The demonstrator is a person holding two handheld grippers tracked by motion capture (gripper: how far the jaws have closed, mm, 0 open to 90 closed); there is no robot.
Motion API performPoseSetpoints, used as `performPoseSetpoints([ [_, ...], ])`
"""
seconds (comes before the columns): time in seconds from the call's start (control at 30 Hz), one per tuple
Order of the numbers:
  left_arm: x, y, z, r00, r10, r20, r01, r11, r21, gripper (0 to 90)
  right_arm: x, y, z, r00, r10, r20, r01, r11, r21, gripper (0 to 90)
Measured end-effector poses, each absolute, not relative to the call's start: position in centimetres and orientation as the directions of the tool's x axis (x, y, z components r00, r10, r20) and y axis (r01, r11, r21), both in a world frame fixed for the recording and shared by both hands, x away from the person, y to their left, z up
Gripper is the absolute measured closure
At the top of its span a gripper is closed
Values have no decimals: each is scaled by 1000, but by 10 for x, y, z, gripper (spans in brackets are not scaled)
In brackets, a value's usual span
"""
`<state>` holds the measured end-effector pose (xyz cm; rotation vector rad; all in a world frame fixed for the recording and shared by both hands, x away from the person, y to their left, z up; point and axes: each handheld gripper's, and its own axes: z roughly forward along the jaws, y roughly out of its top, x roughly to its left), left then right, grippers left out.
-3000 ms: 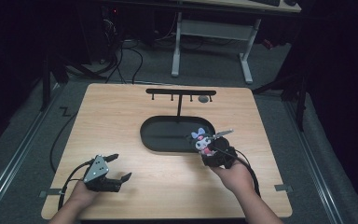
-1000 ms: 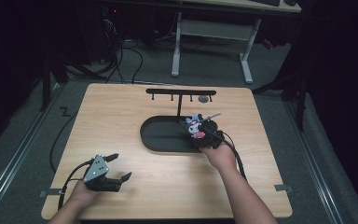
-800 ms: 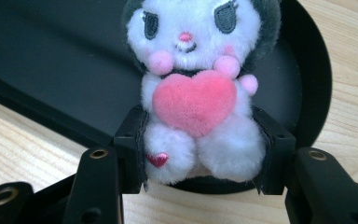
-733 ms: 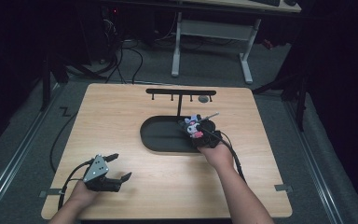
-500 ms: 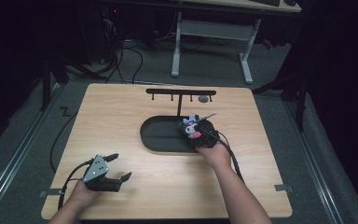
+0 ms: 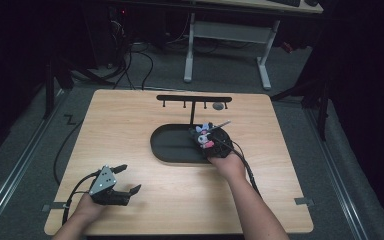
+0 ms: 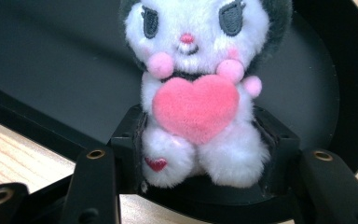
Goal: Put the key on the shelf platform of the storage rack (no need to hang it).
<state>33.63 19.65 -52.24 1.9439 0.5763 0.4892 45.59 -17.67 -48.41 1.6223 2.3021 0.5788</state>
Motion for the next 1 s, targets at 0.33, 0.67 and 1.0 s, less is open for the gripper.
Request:
performPoseSetpoints([
  [0.33,336,197,-522,804,588,84,181,-377,908,154,452,-172,-484,-357,934,11,824,310,474,314],
  [0.67,336,197,-522,804,588,85,180,-378,908,154,443,-179,-469,-350,937,18,809,292,510,299],
  [1.0,336,196,-523,803,589,88,179,-379,908,154,425,-194,-459,-338,941,17,794,276,542,265],
])
